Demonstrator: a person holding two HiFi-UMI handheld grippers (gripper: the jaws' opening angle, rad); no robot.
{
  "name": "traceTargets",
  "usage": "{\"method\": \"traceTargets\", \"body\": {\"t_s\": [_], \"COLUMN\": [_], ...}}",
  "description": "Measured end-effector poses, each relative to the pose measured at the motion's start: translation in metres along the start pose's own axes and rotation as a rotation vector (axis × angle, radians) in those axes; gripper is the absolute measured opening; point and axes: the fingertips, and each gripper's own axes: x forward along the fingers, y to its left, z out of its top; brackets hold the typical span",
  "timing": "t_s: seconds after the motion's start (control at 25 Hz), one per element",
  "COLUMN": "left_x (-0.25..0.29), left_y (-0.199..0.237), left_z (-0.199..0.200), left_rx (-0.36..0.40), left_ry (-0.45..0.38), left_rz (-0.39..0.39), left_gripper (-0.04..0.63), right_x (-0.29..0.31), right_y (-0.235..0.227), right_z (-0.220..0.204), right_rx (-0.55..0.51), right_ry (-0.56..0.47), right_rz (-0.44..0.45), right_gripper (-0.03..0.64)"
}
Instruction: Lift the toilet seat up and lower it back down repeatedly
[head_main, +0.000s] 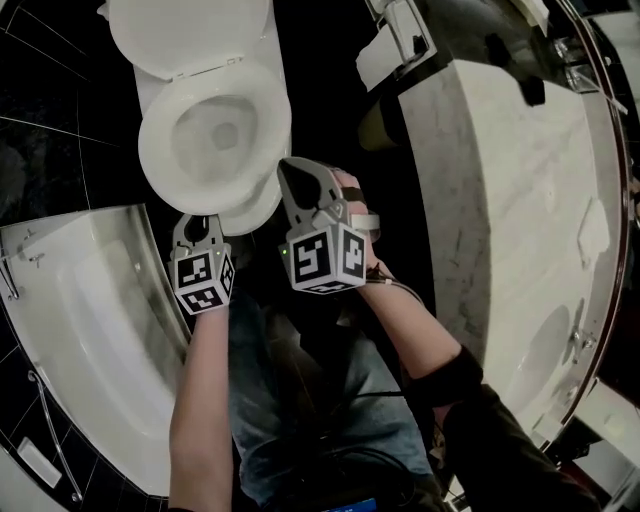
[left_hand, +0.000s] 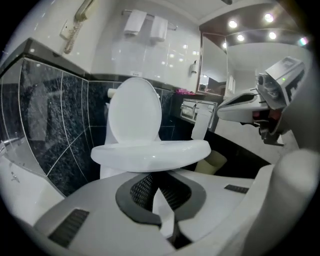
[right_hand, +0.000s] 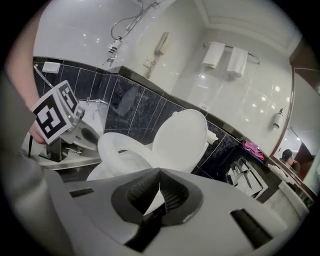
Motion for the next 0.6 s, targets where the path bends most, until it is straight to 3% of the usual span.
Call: {"method": "traceTargets", "body": {"t_s": [0.6], "left_x": [0.042], "left_y": [-0.003], "left_z": [-0.133], "left_rx": [0.049], "left_ry": [0.073], "left_rz": [-0.037], "left_gripper": [-0.015], "right_x": [0.057], "right_y": [0.026], "right_z": [-0.056], "right_rx": [0.073], "right_ry": [-0.027], "right_rz": [-0.046], "right_gripper": [0.017]}}
